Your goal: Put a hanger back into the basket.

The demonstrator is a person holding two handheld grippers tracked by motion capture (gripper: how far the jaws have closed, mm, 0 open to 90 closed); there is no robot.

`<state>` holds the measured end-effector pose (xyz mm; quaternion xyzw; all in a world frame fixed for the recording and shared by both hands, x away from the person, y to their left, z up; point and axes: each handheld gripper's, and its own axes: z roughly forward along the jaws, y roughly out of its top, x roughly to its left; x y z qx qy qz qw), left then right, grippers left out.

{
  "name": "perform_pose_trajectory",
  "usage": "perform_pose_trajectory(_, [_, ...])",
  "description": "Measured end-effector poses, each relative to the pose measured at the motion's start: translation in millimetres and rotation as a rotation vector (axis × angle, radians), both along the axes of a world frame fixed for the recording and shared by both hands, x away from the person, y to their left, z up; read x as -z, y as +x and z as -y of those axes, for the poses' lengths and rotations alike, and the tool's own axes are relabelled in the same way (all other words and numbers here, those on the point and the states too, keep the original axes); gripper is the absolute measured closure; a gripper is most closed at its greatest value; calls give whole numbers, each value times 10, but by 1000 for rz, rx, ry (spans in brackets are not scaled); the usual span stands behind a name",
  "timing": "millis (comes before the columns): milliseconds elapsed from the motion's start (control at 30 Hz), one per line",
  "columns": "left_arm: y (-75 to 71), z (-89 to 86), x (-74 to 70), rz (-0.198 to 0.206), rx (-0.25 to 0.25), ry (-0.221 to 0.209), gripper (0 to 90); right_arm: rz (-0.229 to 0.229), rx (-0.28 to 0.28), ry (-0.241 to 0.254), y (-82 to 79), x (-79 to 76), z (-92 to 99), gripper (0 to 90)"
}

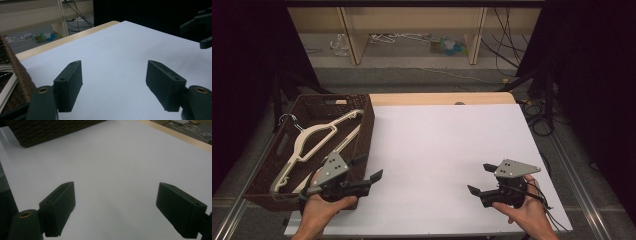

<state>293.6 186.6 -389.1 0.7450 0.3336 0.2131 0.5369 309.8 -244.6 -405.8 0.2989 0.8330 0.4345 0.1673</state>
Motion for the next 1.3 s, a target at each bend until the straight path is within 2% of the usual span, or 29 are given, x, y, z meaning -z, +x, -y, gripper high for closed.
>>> perform_pose_trajectory(67, [-46, 42, 44, -13, 10, -16, 235, 8, 6, 0, -5, 5, -4, 166])
perform_pose_trajectory(200, [-110, 94, 142, -13, 18, 0, 186, 2, 8, 2, -24, 13, -10, 166])
perform_pose_trajectory(233, [-123, 107, 168, -17, 16, -9, 186, 14, 13, 1, -28, 16, -9, 166])
perform_pose_trajectory(333, [-149, 118, 221, -20, 18, 9, 171, 9, 12, 8, -47, 15, -14, 166])
perform_pose_trajectory(400, [-159, 114, 248, -7, 17, 20, 169, 9, 17, 13, -61, 13, -16, 166])
perform_pose_trajectory(467, [-165, 116, 277, -9, 32, 9, 168, 17, 23, 17, -73, 15, -19, 167])
perform_pose_trajectory(533, [-193, 130, 301, -16, 19, 12, 168, 9, 18, 22, -88, 20, -23, 167])
perform_pose_trajectory(667, [-222, 177, 354, -10, 61, 51, 168, 19, 19, 27, -121, 22, -23, 167])
perform_pose_trajectory(733, [-232, 180, 348, -14, 60, 52, 168, 31, 30, 33, -139, 28, -19, 166])
perform_pose_trajectory(800, [-236, 175, 340, -4, 59, 42, 168, 20, 24, 48, -155, 37, -21, 166])
perform_pose_trajectory(867, [-243, 155, 328, -4, 53, 45, 168, 25, 28, 43, -177, 30, -7, 166])
perform_pose_trajectory(1067, [-256, 123, 317, -3, 42, 27, 167, 52, 31, 70, -241, 29, 27, 165])
perform_pose_trajectory(1133, [-254, 121, 313, 1, 44, 40, 167, 43, 36, 72, -252, 28, 30, 165])
perform_pose_trajectory(1200, [-253, 132, 325, -5, 48, 30, 167, 43, 38, 71, -251, 30, 33, 165])
perform_pose_trajectory(1233, [-253, 133, 326, -4, 48, 33, 167, 59, 42, 66, -246, 32, 38, 165])
perform_pose_trajectory(1300, [-250, 132, 327, -2, 51, 37, 167, 61, 39, 69, -241, 41, 34, 165])
